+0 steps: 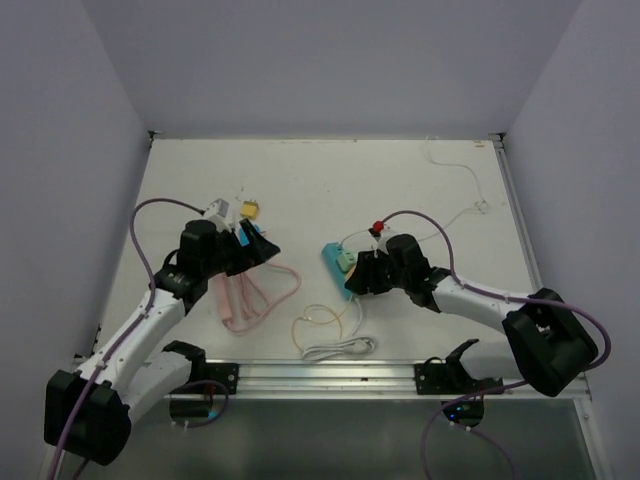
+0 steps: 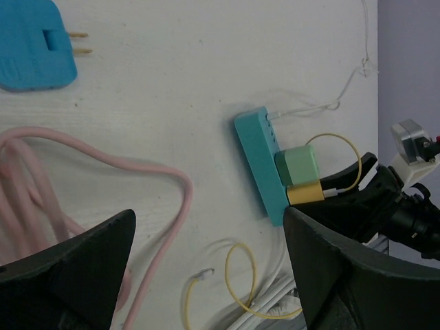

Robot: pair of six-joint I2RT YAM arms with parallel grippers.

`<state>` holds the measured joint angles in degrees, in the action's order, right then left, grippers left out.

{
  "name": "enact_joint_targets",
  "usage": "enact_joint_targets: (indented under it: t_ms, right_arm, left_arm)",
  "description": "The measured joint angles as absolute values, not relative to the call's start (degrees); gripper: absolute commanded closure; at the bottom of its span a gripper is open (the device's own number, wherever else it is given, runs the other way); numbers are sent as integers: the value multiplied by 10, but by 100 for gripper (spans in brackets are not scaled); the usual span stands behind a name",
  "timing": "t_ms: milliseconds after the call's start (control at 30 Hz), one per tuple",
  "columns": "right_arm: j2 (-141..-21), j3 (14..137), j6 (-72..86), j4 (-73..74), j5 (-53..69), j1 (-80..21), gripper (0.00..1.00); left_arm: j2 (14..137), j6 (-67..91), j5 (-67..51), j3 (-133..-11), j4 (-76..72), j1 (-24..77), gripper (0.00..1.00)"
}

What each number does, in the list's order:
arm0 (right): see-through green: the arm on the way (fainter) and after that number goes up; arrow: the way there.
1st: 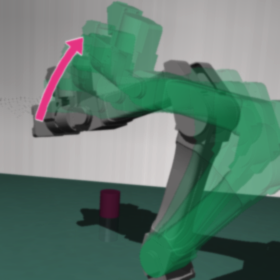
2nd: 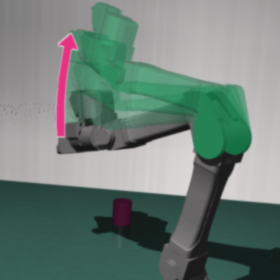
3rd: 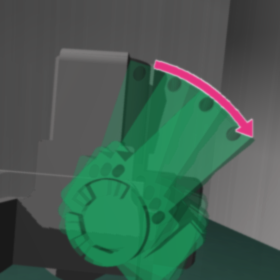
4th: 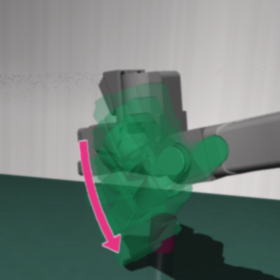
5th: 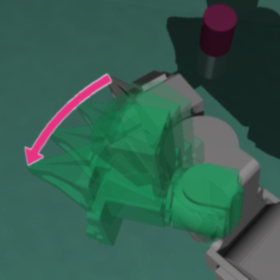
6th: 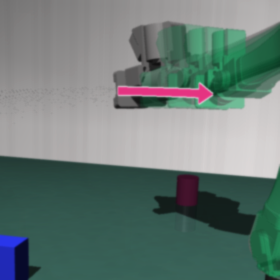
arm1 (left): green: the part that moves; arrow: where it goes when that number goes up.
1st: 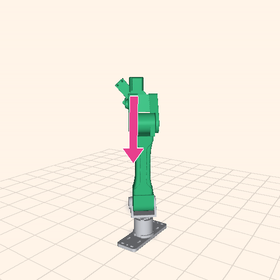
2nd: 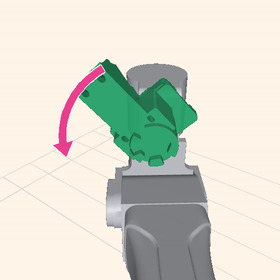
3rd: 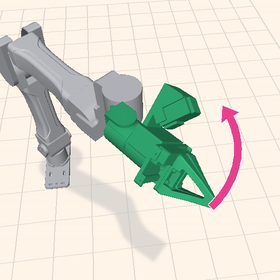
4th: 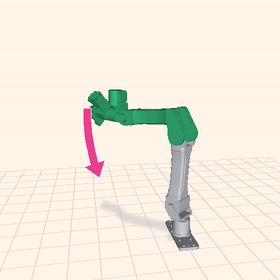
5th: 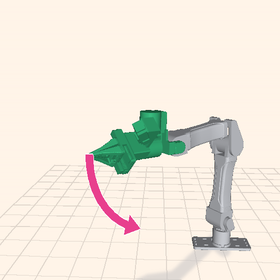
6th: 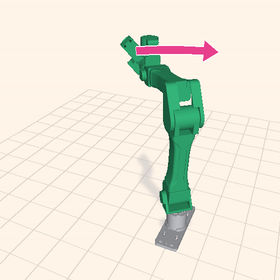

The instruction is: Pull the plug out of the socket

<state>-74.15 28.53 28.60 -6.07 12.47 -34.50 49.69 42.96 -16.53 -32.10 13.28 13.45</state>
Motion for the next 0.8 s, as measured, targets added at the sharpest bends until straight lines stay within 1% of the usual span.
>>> enact_joint_targets:
  t_ms: [133, 300, 500, 800]
  right_arm:
    - [-758, 283, 290, -90, 146, -360, 100]
    - [-773, 278, 294, -119, 147, -370, 100]
    - [-785, 270, 311, -156, 150, -371, 100]
    - [-791, 259, 326, -189, 158, -371, 100]
  left_arm:
    - [583, 487, -133, -337, 110, 220, 9]
    - [678, 550, -81, -371, 93, 285, 13]
    - [775, 593, -36, -422, 58, 333, 15]
    - [887, 626, -3, -453, 6, 370, 20]
